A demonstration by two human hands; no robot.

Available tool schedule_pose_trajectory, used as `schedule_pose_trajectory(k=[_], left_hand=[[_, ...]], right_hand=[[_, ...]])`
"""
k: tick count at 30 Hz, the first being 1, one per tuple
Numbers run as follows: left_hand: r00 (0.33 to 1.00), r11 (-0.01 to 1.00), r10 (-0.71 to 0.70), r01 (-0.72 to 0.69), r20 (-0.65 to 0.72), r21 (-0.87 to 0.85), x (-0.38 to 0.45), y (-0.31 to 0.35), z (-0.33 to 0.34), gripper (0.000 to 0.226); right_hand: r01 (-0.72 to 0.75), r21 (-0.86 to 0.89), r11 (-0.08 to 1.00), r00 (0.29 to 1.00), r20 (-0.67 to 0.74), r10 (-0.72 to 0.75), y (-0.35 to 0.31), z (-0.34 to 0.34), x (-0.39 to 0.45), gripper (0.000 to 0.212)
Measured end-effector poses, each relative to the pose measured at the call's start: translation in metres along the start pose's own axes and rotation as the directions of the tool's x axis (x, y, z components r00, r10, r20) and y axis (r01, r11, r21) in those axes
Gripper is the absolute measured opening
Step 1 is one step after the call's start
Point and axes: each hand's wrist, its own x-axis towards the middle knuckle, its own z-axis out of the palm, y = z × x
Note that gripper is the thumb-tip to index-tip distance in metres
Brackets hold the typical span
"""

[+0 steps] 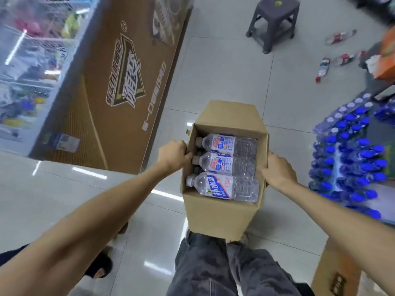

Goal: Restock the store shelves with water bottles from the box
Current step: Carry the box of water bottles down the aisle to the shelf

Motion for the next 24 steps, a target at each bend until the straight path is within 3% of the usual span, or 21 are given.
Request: schedule_pose_trajectory(k=[14, 24], left_hand=[[0.998, 0.999, -0.004, 0.007, 0.063, -0.040, 0.311, 0.045, -0.141, 0.027], [0.992, 0.988, -0.105, 0.112, 0.070, -0.106, 0.545, 0.071, -0.235, 0.029]], right_hand=[[-0.007, -0.058, 0.998, 0.999, 0.041, 0.009, -0.104, -0.166, 0.285, 0.018], [0.003, -0.088, 0.996, 0.999, 0.052, 0.002, -0.186, -0.288, 0.517, 0.020]])
